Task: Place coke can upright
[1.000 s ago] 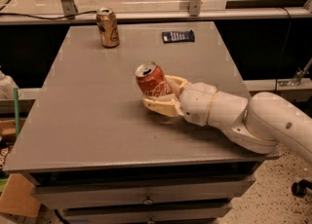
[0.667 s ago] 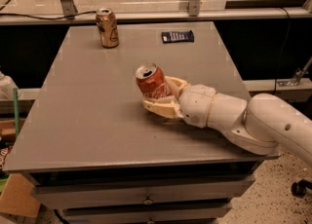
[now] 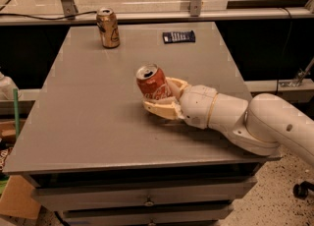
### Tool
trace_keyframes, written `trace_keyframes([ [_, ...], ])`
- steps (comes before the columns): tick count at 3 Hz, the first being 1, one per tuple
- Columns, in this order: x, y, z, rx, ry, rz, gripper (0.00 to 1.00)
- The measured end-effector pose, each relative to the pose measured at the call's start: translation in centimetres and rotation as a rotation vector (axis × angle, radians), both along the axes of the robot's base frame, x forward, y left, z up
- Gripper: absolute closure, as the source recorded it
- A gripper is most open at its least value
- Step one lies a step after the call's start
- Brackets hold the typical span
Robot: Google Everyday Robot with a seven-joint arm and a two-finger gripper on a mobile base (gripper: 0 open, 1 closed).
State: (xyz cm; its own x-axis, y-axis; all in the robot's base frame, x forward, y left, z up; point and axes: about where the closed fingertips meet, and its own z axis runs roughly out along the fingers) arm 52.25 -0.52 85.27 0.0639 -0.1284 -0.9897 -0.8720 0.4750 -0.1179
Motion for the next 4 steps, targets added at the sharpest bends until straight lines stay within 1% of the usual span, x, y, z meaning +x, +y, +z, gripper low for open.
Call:
trace_keyframes([
  [1, -0.4, -1.1, -0.3, -0.046, -0.005, -0.005, 0.12],
  [2, -0.9, -2.7, -0.5, -0.090, -0.005, -0.022, 0.00],
  [3, -1.2, -4.7, -0.5, -0.127, -0.006, -0.047, 0.00],
  [4, -1.5, -8.1, -0.3, -0.161, -0.006, -0.099, 0.00],
])
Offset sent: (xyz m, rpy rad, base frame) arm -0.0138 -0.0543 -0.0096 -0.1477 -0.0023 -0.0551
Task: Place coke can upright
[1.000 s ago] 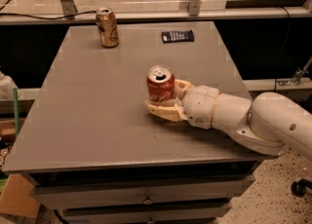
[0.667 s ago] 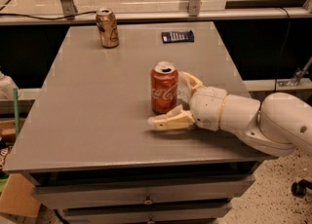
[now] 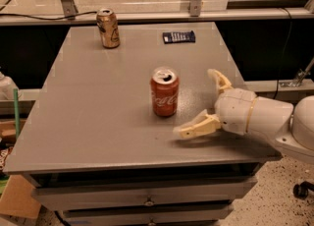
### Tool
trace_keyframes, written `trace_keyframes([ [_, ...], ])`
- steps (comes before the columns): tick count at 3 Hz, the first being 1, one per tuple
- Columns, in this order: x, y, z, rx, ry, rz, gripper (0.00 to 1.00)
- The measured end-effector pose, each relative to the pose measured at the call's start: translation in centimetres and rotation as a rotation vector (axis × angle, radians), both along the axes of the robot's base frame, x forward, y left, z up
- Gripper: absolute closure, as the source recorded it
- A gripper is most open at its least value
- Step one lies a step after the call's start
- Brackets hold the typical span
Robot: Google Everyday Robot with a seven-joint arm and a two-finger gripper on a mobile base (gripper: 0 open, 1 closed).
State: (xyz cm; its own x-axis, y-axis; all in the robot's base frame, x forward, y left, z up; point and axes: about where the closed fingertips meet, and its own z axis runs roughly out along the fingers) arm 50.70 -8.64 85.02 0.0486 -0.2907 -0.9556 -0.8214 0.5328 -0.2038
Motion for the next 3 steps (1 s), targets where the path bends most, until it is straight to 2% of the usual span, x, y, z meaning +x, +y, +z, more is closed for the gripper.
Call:
trace_keyframes([
  [1, -0.7, -5.0, 0.4, -0.022, -0.001, -0.090, 0.00],
  [2, -2.0, -10.8, 1.1, -0.018, -0.008, -0.215, 0.00],
  [3, -2.0, -10.7, 1.1, -0.018, -0.008, -0.215, 0.00],
])
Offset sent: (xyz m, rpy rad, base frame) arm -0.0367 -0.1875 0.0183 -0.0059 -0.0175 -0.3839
